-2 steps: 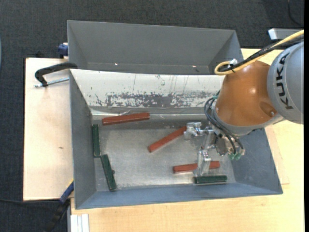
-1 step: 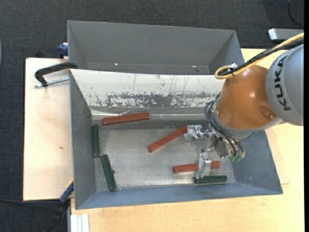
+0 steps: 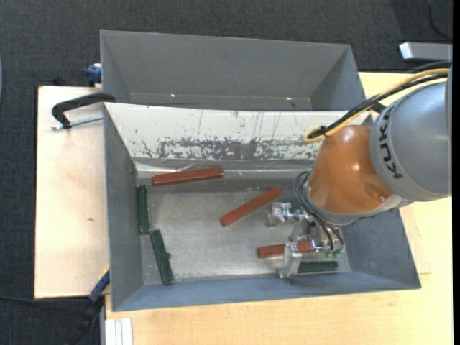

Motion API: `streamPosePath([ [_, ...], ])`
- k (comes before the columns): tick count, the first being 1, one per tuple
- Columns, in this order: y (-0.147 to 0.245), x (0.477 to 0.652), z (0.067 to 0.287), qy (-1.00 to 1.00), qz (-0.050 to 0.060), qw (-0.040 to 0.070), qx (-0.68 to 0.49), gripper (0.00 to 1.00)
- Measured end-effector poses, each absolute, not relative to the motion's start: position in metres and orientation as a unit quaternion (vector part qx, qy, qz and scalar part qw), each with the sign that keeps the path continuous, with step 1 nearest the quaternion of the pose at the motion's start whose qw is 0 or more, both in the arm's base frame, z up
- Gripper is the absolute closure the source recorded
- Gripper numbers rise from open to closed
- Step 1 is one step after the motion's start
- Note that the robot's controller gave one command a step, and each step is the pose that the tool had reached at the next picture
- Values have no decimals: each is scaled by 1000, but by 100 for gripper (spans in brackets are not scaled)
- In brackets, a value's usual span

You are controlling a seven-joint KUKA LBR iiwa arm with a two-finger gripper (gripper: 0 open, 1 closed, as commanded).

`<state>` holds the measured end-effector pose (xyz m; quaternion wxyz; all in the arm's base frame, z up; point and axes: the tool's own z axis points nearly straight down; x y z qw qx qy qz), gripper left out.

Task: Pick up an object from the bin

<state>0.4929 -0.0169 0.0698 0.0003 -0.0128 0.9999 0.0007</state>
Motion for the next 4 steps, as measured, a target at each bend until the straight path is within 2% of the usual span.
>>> streamPosePath([
  [1, -16, 491, 71, 1000, 1, 0, 6, 100],
  [3, -16, 491, 73, 1000, 1, 0, 6, 100],
  [4, -16, 490, 83, 1000, 1, -1, 6, 100],
])
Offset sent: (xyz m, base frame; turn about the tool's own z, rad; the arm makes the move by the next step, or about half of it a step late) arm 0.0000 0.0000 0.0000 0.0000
